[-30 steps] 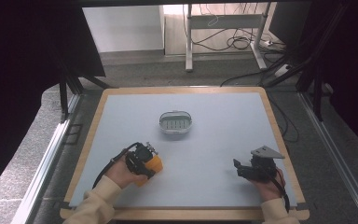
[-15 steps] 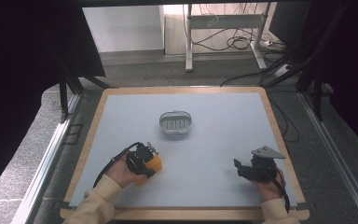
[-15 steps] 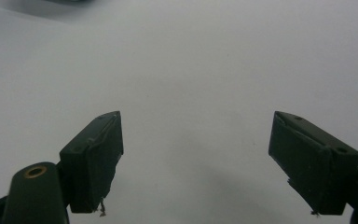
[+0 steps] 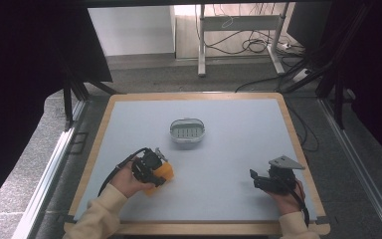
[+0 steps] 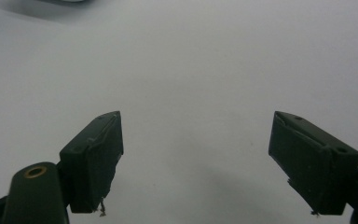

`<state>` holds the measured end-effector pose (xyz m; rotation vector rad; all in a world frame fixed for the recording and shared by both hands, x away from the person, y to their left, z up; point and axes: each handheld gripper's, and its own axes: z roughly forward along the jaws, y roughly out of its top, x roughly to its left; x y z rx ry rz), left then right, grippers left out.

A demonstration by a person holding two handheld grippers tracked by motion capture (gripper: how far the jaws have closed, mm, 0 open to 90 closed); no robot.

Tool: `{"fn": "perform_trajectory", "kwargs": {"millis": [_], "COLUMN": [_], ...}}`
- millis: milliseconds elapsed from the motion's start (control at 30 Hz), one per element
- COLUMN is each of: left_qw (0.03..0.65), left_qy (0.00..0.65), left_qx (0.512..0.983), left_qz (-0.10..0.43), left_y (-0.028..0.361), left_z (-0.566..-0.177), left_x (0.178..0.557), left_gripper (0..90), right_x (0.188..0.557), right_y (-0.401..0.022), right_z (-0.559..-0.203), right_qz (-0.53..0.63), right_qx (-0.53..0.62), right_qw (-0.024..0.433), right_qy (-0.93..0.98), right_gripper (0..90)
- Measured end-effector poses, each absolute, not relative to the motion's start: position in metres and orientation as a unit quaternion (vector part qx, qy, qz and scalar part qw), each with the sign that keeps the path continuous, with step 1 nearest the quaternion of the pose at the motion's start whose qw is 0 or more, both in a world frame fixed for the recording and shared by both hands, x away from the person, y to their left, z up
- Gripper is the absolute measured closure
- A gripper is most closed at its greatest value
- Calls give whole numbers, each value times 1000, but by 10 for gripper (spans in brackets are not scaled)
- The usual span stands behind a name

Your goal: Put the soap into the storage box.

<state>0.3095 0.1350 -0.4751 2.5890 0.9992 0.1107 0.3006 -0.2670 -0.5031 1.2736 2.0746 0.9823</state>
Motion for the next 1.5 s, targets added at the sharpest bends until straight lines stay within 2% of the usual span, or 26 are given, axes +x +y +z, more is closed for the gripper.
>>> {"fn": "perform_trajectory", "kwargs": {"millis": [1100, 1500], "left_qw": [211, 221], "left_qy": [344, 319], "left_qx": [913, 919], "left_qz": [53, 62], "left_y": [151, 148], "left_z": [-441, -432], "left_x": [328, 333], "left_gripper": [623, 623], "right_x": [301, 301], "right_y": [-268, -268], "right_z": [-504, -504], "right_qz": [361, 359], "right_qx": [473, 473], "right_qw": [256, 256], "right_qy": [762, 763], "right_gripper": [180, 180]}}
